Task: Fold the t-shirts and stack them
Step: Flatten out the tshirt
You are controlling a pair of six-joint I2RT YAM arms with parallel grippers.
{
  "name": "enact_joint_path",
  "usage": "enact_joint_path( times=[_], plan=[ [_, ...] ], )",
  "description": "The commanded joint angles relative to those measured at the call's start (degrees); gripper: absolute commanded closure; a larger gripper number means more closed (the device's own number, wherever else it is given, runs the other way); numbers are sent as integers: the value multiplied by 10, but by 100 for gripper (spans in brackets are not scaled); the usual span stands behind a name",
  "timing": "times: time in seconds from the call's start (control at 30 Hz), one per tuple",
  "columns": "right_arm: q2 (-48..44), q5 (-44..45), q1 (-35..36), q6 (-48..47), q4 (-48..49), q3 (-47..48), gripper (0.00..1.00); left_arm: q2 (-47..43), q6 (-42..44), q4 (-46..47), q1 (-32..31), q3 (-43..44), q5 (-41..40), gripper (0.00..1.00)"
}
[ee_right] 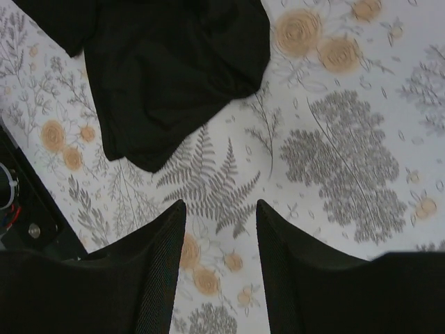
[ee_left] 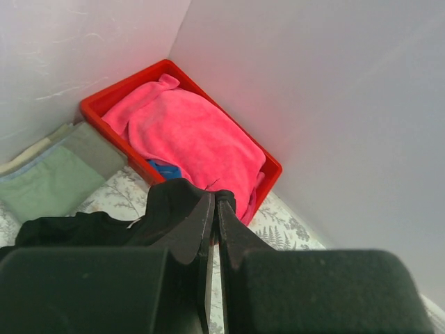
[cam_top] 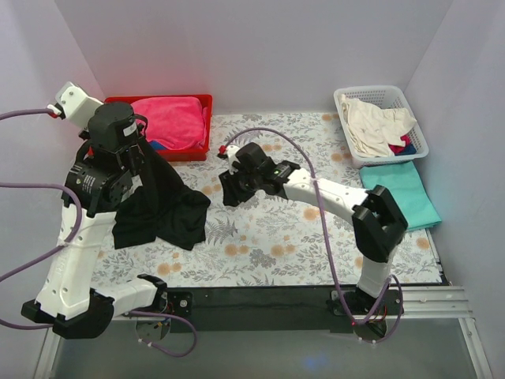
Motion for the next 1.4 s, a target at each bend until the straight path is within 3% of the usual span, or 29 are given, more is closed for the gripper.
enact_joint_path(
  times=[0.0,0.4,0.73,0.8,0.9,0.93,1.07,1.2,1.37],
  plan=[
    [70,-31,11,-18,35,75,49,-17,-4,-20,2,14,-48,100],
    [259,-16,12,-39,59,263,47,-36,-32,-58,2,-16,-12,100],
    [319,-41,12,-22,59,282,38,-46,-32,-83,2,-5,-8,100],
    [320,-50,13,-20,59,280,44,-46,-32,-86,2,-3,-11,100],
    [313,-57,17,-20,61,271,78,-48,-32,-86,2,-3,-13,100],
    [308,-55,18,-22,61,259,98,-48,-31,-85,2,-3,-13,100],
    [253,-25,18,-29,61,208,99,-46,-22,-70,2,-2,-13,100],
    [126,79,12,-41,58,103,99,-34,-2,-54,2,8,-13,100],
    [-14,164,-29,-53,23,35,99,-15,25,-7,3,11,-9,100]
  ],
)
